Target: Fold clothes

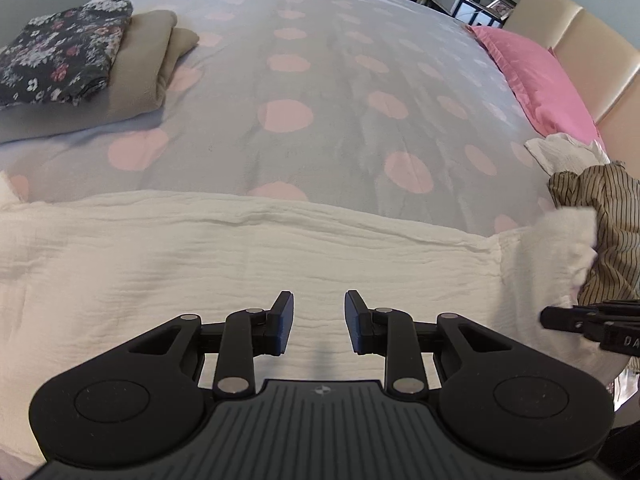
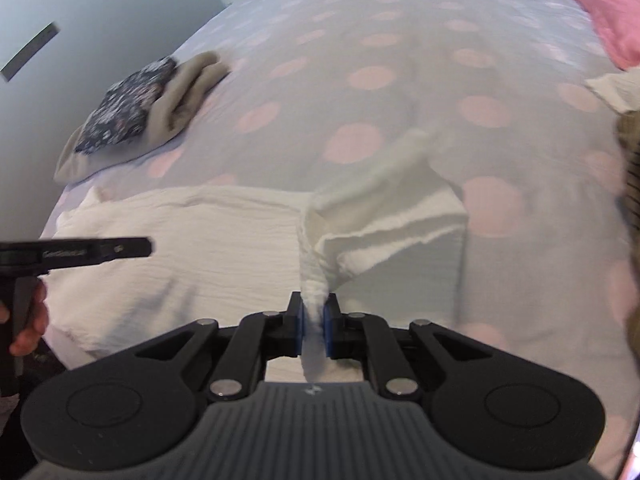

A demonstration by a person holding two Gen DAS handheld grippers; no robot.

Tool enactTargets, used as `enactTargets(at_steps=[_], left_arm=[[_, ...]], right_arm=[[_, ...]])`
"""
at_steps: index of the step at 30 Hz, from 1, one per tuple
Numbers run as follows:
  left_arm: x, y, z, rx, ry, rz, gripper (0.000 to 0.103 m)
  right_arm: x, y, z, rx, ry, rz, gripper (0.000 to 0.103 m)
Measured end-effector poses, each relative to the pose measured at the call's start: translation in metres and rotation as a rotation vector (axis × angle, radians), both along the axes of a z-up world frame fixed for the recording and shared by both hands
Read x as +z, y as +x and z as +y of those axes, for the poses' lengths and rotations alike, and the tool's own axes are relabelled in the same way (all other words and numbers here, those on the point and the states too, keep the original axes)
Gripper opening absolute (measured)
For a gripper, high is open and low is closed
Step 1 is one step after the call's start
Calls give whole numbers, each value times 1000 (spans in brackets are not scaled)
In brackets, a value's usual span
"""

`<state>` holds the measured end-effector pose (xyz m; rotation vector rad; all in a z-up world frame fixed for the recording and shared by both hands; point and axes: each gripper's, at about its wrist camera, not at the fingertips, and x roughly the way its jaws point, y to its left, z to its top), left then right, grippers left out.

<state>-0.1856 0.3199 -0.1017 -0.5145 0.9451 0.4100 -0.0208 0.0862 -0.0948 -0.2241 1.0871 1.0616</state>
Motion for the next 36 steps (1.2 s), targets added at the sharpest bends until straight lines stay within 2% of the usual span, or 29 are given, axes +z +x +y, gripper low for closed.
enactTargets(at_steps=[4,9,12,14,16,20,22,24,31,36], left_arm=[[-4,2,1,0,-9,8,25],[-10,4,0,-19,-49,22,25],[-13,5,-1,-28,-74,30,25],[-14,5,-1,-34,-88,34,25],[-16,5,0,-29,-105,38,25],[-20,7,2,-19,-166,28,26],[-24,9,1,-15,-206,23,34],[-28,13,-1,-12,-231,25,38],[-54,28,-19,-23,-305,81,39],[-70,37,-35,-41,-328,132,39]], right_arm=[[-1,-29,21,91,-2,21,11],[-16,-46,50,162,-52,15,14],[-21,-51,56,182,-71,11,21],[-18,-53,53,187,-64,14,35],[-13,-51,47,194,-33,25,42],[-2,-42,31,147,-11,-17,42],[1,-39,22,123,11,-81,42],[-2,-34,17,91,-8,-121,42],[-22,-19,1,56,-40,-17,43],[-28,-27,-7,114,-84,-73,47]])
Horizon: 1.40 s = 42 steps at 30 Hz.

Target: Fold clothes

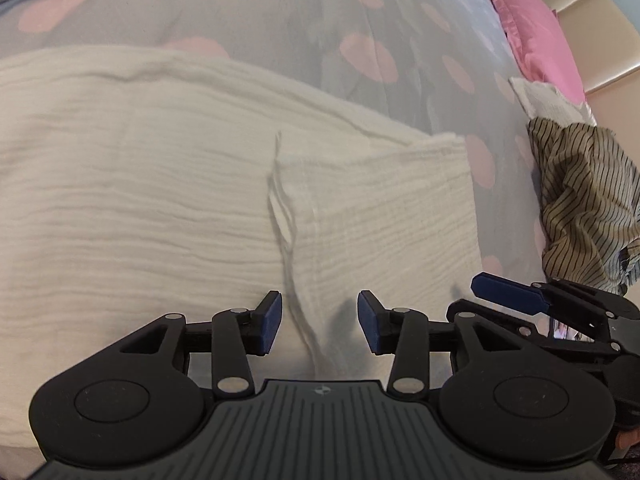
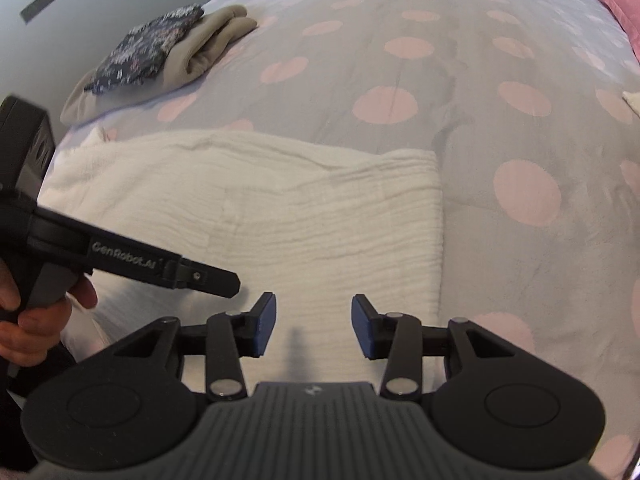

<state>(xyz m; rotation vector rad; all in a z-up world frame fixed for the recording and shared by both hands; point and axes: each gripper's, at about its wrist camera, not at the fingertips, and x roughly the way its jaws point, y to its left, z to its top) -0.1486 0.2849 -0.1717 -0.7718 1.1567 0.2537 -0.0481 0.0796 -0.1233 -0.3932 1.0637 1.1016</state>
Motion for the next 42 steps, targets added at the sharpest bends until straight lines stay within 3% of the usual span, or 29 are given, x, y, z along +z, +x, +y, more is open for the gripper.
enactTargets(at_steps=[3,6,10,17,20,23,28,37,42], left_arm=[[-4,4,-7,-22,30,14,34],[-3,6,-12,-34,55,11,16],[3,6,-15,-37,80,-13,6],[39,-2,-12,-29,161,-65,5],[56,-11,-5,-16,195,-65,5],[74,-23,7,-4,220,-53,5],[112,-52,37,26,281,-36,5],[174,-117,118,127,470,126,5],[191,-150,158,173,549,222,5]], right_arm=[[-7,-8,-4,50,-34,-60,47],[-13,-10,-8,69,-67,-121,47],[-16,0,-11,20,-96,-141,47],[-6,22,-23,-94,-82,-136,47],[-6,26,-26,-121,-66,-88,48],[-7,25,-25,-129,-60,-27,47],[-5,11,-13,-74,-65,-29,48],[-6,-6,11,-9,-92,-31,48],[-9,-9,20,7,-106,-30,48]])
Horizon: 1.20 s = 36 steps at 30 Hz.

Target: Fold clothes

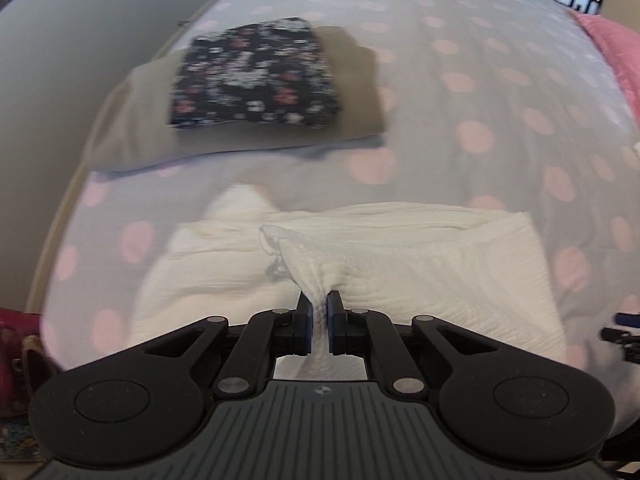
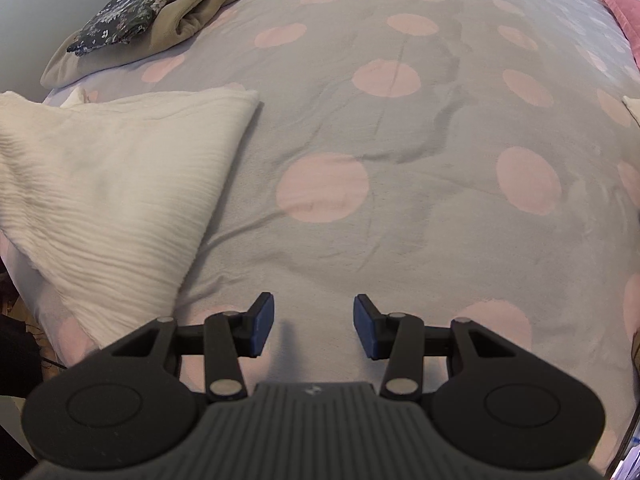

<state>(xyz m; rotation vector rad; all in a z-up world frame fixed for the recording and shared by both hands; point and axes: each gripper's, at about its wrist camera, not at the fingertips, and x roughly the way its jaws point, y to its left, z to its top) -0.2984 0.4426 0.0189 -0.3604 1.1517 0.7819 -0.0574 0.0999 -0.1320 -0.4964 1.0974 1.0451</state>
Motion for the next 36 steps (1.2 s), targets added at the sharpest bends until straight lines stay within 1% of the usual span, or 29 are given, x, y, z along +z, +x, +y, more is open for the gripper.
enactTargets(at_steps=[3,7,11,14,18,21,24,26,27,28,30,31,36], left_arm=[[3,-18,24,42,21,41,5],[-5,-41,57,112,62,102,5],[-27,-60,92,208,66,161,5],[-47,-71,110,264,83,199,5],[-71,-78,120,308,111,215,5],[-83,-80,122,338,95,191,8],[-83,-76,116,329,127,202,12],[-77,-72,107,316,168,202,19],[-73,-70,102,312,188,198,25],[-69,-67,96,304,205,187,29],[-60,-60,82,273,225,163,29],[-56,-56,74,249,223,149,29],[-50,-40,13,62,126,74,29]], right_arm=[[-2,-2,4,10,-5,1,48],[-6,-3,8,21,-25,-2,48],[-8,-5,15,29,-37,-5,48],[-9,-6,19,37,-40,-6,48],[-12,-8,27,52,-48,-1,48],[-13,-11,33,67,-47,3,48],[-13,-13,39,80,-45,-5,48],[-13,-15,41,85,-46,-16,49],[-12,-15,42,87,-44,-18,50],[-12,-15,42,89,-43,-19,50],[-11,-17,43,96,-39,-16,50],[-10,-18,43,99,-38,-17,50],[-8,-21,42,109,-33,-19,50]])
